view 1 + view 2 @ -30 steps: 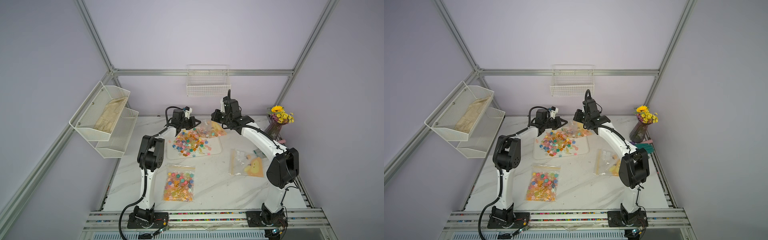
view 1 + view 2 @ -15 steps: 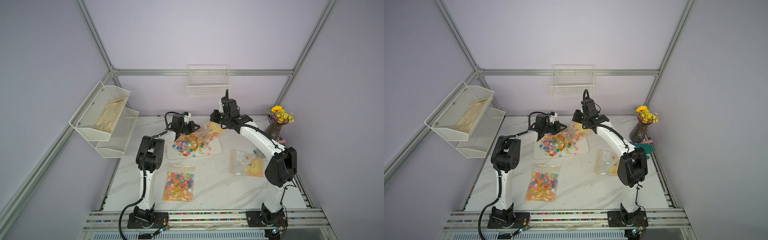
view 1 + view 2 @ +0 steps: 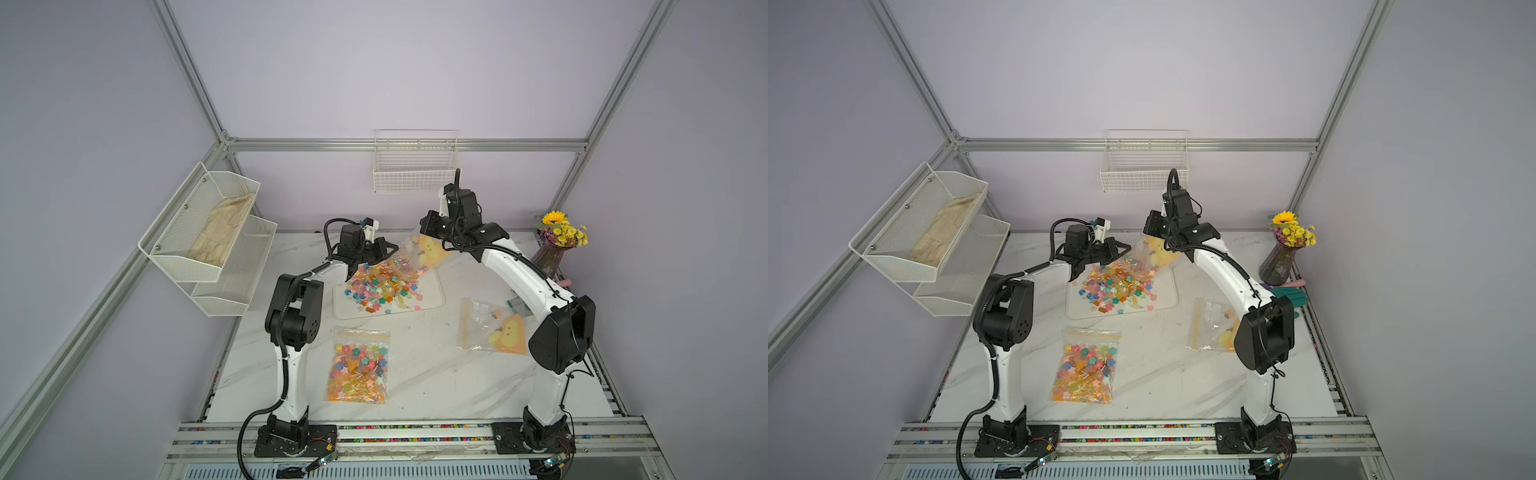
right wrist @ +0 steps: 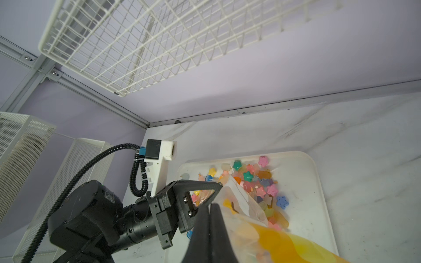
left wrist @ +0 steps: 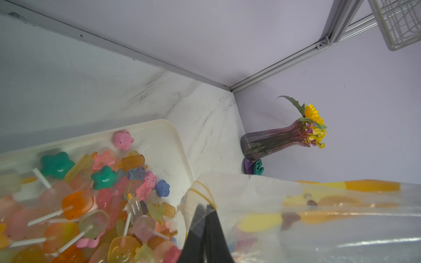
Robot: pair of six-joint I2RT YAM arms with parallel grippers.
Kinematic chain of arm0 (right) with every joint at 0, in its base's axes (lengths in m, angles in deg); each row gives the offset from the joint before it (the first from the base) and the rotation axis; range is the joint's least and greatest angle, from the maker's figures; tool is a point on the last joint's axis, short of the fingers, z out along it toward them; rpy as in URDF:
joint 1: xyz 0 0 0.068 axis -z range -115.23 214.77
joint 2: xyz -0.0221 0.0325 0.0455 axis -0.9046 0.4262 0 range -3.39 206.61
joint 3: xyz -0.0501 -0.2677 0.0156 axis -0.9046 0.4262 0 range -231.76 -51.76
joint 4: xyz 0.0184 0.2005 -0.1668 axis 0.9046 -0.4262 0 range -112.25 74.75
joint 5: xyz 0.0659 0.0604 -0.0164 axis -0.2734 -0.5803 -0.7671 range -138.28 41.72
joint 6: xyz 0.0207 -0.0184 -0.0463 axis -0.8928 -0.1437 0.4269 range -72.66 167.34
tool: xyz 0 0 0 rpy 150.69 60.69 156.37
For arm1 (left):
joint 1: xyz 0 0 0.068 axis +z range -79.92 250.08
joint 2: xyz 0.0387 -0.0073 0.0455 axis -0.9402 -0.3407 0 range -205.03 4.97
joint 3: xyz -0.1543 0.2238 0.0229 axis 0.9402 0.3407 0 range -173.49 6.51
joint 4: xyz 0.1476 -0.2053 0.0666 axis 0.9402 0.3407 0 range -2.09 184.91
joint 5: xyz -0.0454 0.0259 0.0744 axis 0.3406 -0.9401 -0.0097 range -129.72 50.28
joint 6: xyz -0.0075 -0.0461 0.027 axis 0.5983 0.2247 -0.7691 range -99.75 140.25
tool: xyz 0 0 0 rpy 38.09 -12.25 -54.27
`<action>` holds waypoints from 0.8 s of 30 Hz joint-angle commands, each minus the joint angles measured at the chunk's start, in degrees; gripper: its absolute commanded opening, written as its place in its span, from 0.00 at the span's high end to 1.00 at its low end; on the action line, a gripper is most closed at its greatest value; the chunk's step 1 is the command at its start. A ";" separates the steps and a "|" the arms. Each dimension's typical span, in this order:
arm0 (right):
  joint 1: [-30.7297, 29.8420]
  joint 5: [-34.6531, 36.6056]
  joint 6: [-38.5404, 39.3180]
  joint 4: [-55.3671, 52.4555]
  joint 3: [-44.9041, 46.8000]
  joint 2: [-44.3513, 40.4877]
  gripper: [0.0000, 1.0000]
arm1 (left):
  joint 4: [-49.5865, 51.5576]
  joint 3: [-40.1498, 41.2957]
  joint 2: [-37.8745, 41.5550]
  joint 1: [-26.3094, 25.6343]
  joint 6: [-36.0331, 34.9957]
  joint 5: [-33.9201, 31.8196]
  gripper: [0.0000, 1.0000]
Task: Pour candies out of the ziploc bag
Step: 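Pour the candies out of the ziploc bag onto the tray.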
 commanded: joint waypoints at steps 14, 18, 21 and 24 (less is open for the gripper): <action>-0.71 3.42 3.22 -3.84 -7.59 3.57 1.00 | -6.14 7.44 4.96 2.35 1.56 -2.17 0.98; -1.87 5.13 4.64 -6.03 -11.04 5.20 1.00 | -7.21 8.24 4.42 2.38 1.65 -2.52 0.98; -3.33 6.87 6.14 -7.96 -13.95 6.59 1.00 | -8.13 8.83 4.21 2.53 2.00 -2.82 0.98; -5.13 10.06 7.99 -10.43 -17.45 8.54 1.00 | -9.38 9.41 4.11 2.62 2.60 -2.96 0.98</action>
